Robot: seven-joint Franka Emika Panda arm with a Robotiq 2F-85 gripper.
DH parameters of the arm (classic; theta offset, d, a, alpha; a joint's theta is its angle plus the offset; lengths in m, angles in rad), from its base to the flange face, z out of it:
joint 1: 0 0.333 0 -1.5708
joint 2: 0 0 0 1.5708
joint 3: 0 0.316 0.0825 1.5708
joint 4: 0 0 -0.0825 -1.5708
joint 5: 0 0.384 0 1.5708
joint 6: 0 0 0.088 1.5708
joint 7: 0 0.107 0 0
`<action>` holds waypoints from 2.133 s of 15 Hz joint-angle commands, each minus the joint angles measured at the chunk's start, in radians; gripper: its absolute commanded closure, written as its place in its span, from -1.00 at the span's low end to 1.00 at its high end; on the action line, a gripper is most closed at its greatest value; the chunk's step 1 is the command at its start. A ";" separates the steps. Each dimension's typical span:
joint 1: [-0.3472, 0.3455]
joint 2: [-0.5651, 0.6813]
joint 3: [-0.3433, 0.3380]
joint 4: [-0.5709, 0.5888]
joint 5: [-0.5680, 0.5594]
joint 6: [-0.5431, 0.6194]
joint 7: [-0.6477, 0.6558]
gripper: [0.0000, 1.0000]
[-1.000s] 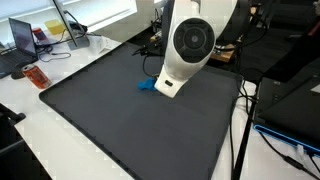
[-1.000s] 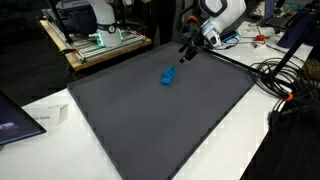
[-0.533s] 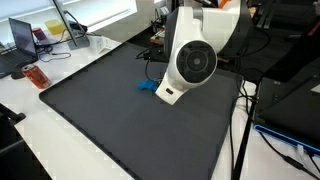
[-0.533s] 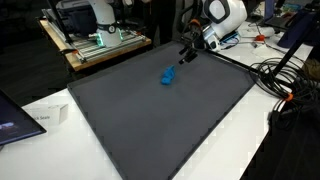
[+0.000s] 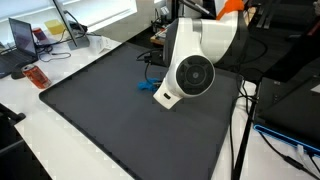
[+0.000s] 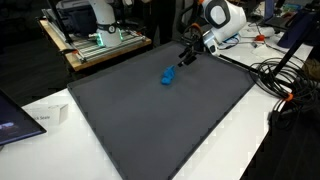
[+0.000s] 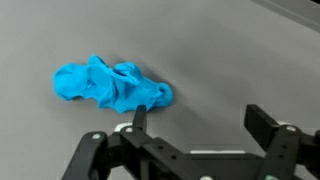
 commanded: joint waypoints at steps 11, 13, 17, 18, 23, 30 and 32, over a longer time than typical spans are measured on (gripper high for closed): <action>-0.036 0.008 -0.031 0.013 -0.073 0.013 0.049 -1.00; -0.064 0.007 -0.030 0.018 -0.048 0.027 0.053 -1.00; -0.123 0.000 -0.026 0.029 0.024 0.033 0.058 -1.00; -0.144 -0.005 -0.024 0.025 0.051 0.041 0.056 -1.00; -0.220 -0.028 -0.025 0.002 0.197 0.088 0.097 -1.00; -0.310 -0.087 -0.031 -0.110 0.372 0.263 0.142 -1.00; -0.330 -0.103 -0.030 -0.148 0.414 0.308 0.139 -1.00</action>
